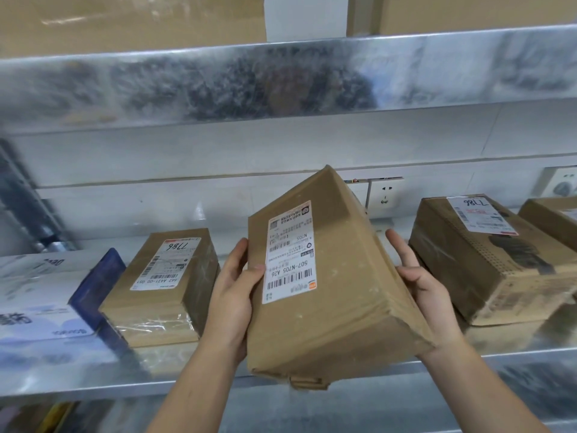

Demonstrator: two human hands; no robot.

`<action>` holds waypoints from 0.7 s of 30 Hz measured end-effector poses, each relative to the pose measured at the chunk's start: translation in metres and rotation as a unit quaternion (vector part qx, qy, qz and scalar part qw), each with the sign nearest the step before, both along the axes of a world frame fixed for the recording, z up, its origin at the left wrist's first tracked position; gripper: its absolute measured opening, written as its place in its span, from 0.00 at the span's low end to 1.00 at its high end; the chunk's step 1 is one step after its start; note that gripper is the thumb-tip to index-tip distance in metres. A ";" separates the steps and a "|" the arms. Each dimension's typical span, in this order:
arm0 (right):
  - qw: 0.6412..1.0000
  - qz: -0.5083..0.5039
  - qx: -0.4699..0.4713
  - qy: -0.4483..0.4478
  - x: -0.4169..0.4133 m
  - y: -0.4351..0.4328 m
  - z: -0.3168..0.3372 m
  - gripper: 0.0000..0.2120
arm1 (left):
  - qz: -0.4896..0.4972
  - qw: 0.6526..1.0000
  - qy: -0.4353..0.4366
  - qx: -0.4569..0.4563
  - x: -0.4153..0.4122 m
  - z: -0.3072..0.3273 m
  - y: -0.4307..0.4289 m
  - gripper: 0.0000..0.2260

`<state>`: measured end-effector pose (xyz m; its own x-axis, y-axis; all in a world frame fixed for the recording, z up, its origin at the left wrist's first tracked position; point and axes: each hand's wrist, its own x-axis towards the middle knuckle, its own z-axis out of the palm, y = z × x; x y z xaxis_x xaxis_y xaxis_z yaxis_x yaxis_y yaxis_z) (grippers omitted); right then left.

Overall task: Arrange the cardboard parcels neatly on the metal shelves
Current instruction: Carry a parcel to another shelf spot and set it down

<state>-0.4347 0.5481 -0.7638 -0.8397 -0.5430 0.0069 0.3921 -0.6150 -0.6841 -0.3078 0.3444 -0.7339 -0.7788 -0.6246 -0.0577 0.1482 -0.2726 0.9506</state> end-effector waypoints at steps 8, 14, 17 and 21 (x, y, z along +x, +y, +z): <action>0.968 -0.003 0.248 0.051 -0.002 -0.009 0.002 0.23 | -0.042 0.997 -0.006 0.061 -0.004 0.001 -0.005 0.24; 0.945 0.031 0.326 0.019 -0.006 -0.013 0.019 0.20 | -0.073 0.995 -0.035 0.063 -0.017 0.007 -0.007 0.21; 0.940 0.050 0.336 0.013 -0.010 -0.014 0.025 0.26 | -0.095 0.992 -0.068 0.042 -0.023 0.012 -0.007 0.16; 0.930 0.067 0.361 0.017 -0.014 -0.013 0.030 0.22 | -0.115 0.987 -0.108 0.020 -0.028 0.011 -0.007 0.14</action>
<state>-0.4489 0.5355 -0.7334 -0.7707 -0.5153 -0.3748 0.4022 0.0628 -0.9134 -0.3361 0.3375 -0.7226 -0.8661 -0.4273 -0.2595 -0.1275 -0.3131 0.9411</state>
